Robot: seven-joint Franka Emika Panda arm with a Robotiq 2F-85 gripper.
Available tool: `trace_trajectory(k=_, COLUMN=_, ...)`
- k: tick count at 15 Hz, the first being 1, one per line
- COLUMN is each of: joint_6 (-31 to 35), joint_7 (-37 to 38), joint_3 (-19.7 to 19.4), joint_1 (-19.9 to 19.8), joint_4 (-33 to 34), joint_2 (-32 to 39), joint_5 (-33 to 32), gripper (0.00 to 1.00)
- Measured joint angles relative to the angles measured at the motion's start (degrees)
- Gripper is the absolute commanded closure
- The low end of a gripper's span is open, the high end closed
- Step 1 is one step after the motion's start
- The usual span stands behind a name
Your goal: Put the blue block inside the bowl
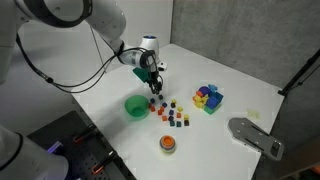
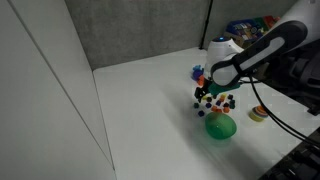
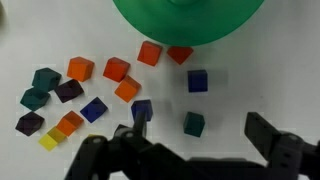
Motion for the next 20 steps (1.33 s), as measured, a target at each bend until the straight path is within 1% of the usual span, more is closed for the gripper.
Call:
trace_trajectory(k=6, joint_6=3.4, joint_7=-1.2, joint_3=0.0, joint_1=0.0, joint_4=4.6, joint_2=6.0, joint_5=5.0, gripper=0.00)
trace_trajectory(k=11, joint_6=6.4, joint_7=-1.2, joint_3=-0.2, joint_1=0.0, joint_4=9.4, joint_2=11.3, joint_5=6.3, gripper=0.00)
trace_trajectory(k=17, joint_6=9.3, joint_7=-1.2, joint_3=-1.1, joint_1=0.7, joint_4=13.6, joint_2=16.3, joint_5=6.9, gripper=0.00)
trace_trajectory(k=18, joint_6=9.4, joint_7=-1.2, joint_3=-1.3, joint_1=0.8, joint_4=14.1, joint_2=17.0, joint_5=7.2, gripper=0.25)
trace_trajectory(k=19, joint_6=9.4, joint_7=-1.2, joint_3=-1.4, joint_1=0.9, joint_4=14.6, joint_2=17.6, joint_5=7.3, gripper=0.27)
trace_trajectory(k=20, joint_6=9.5, joint_7=-1.1, joint_3=-1.5, joint_1=1.0, joint_4=15.1, joint_2=18.2, joint_5=7.3, gripper=0.34)
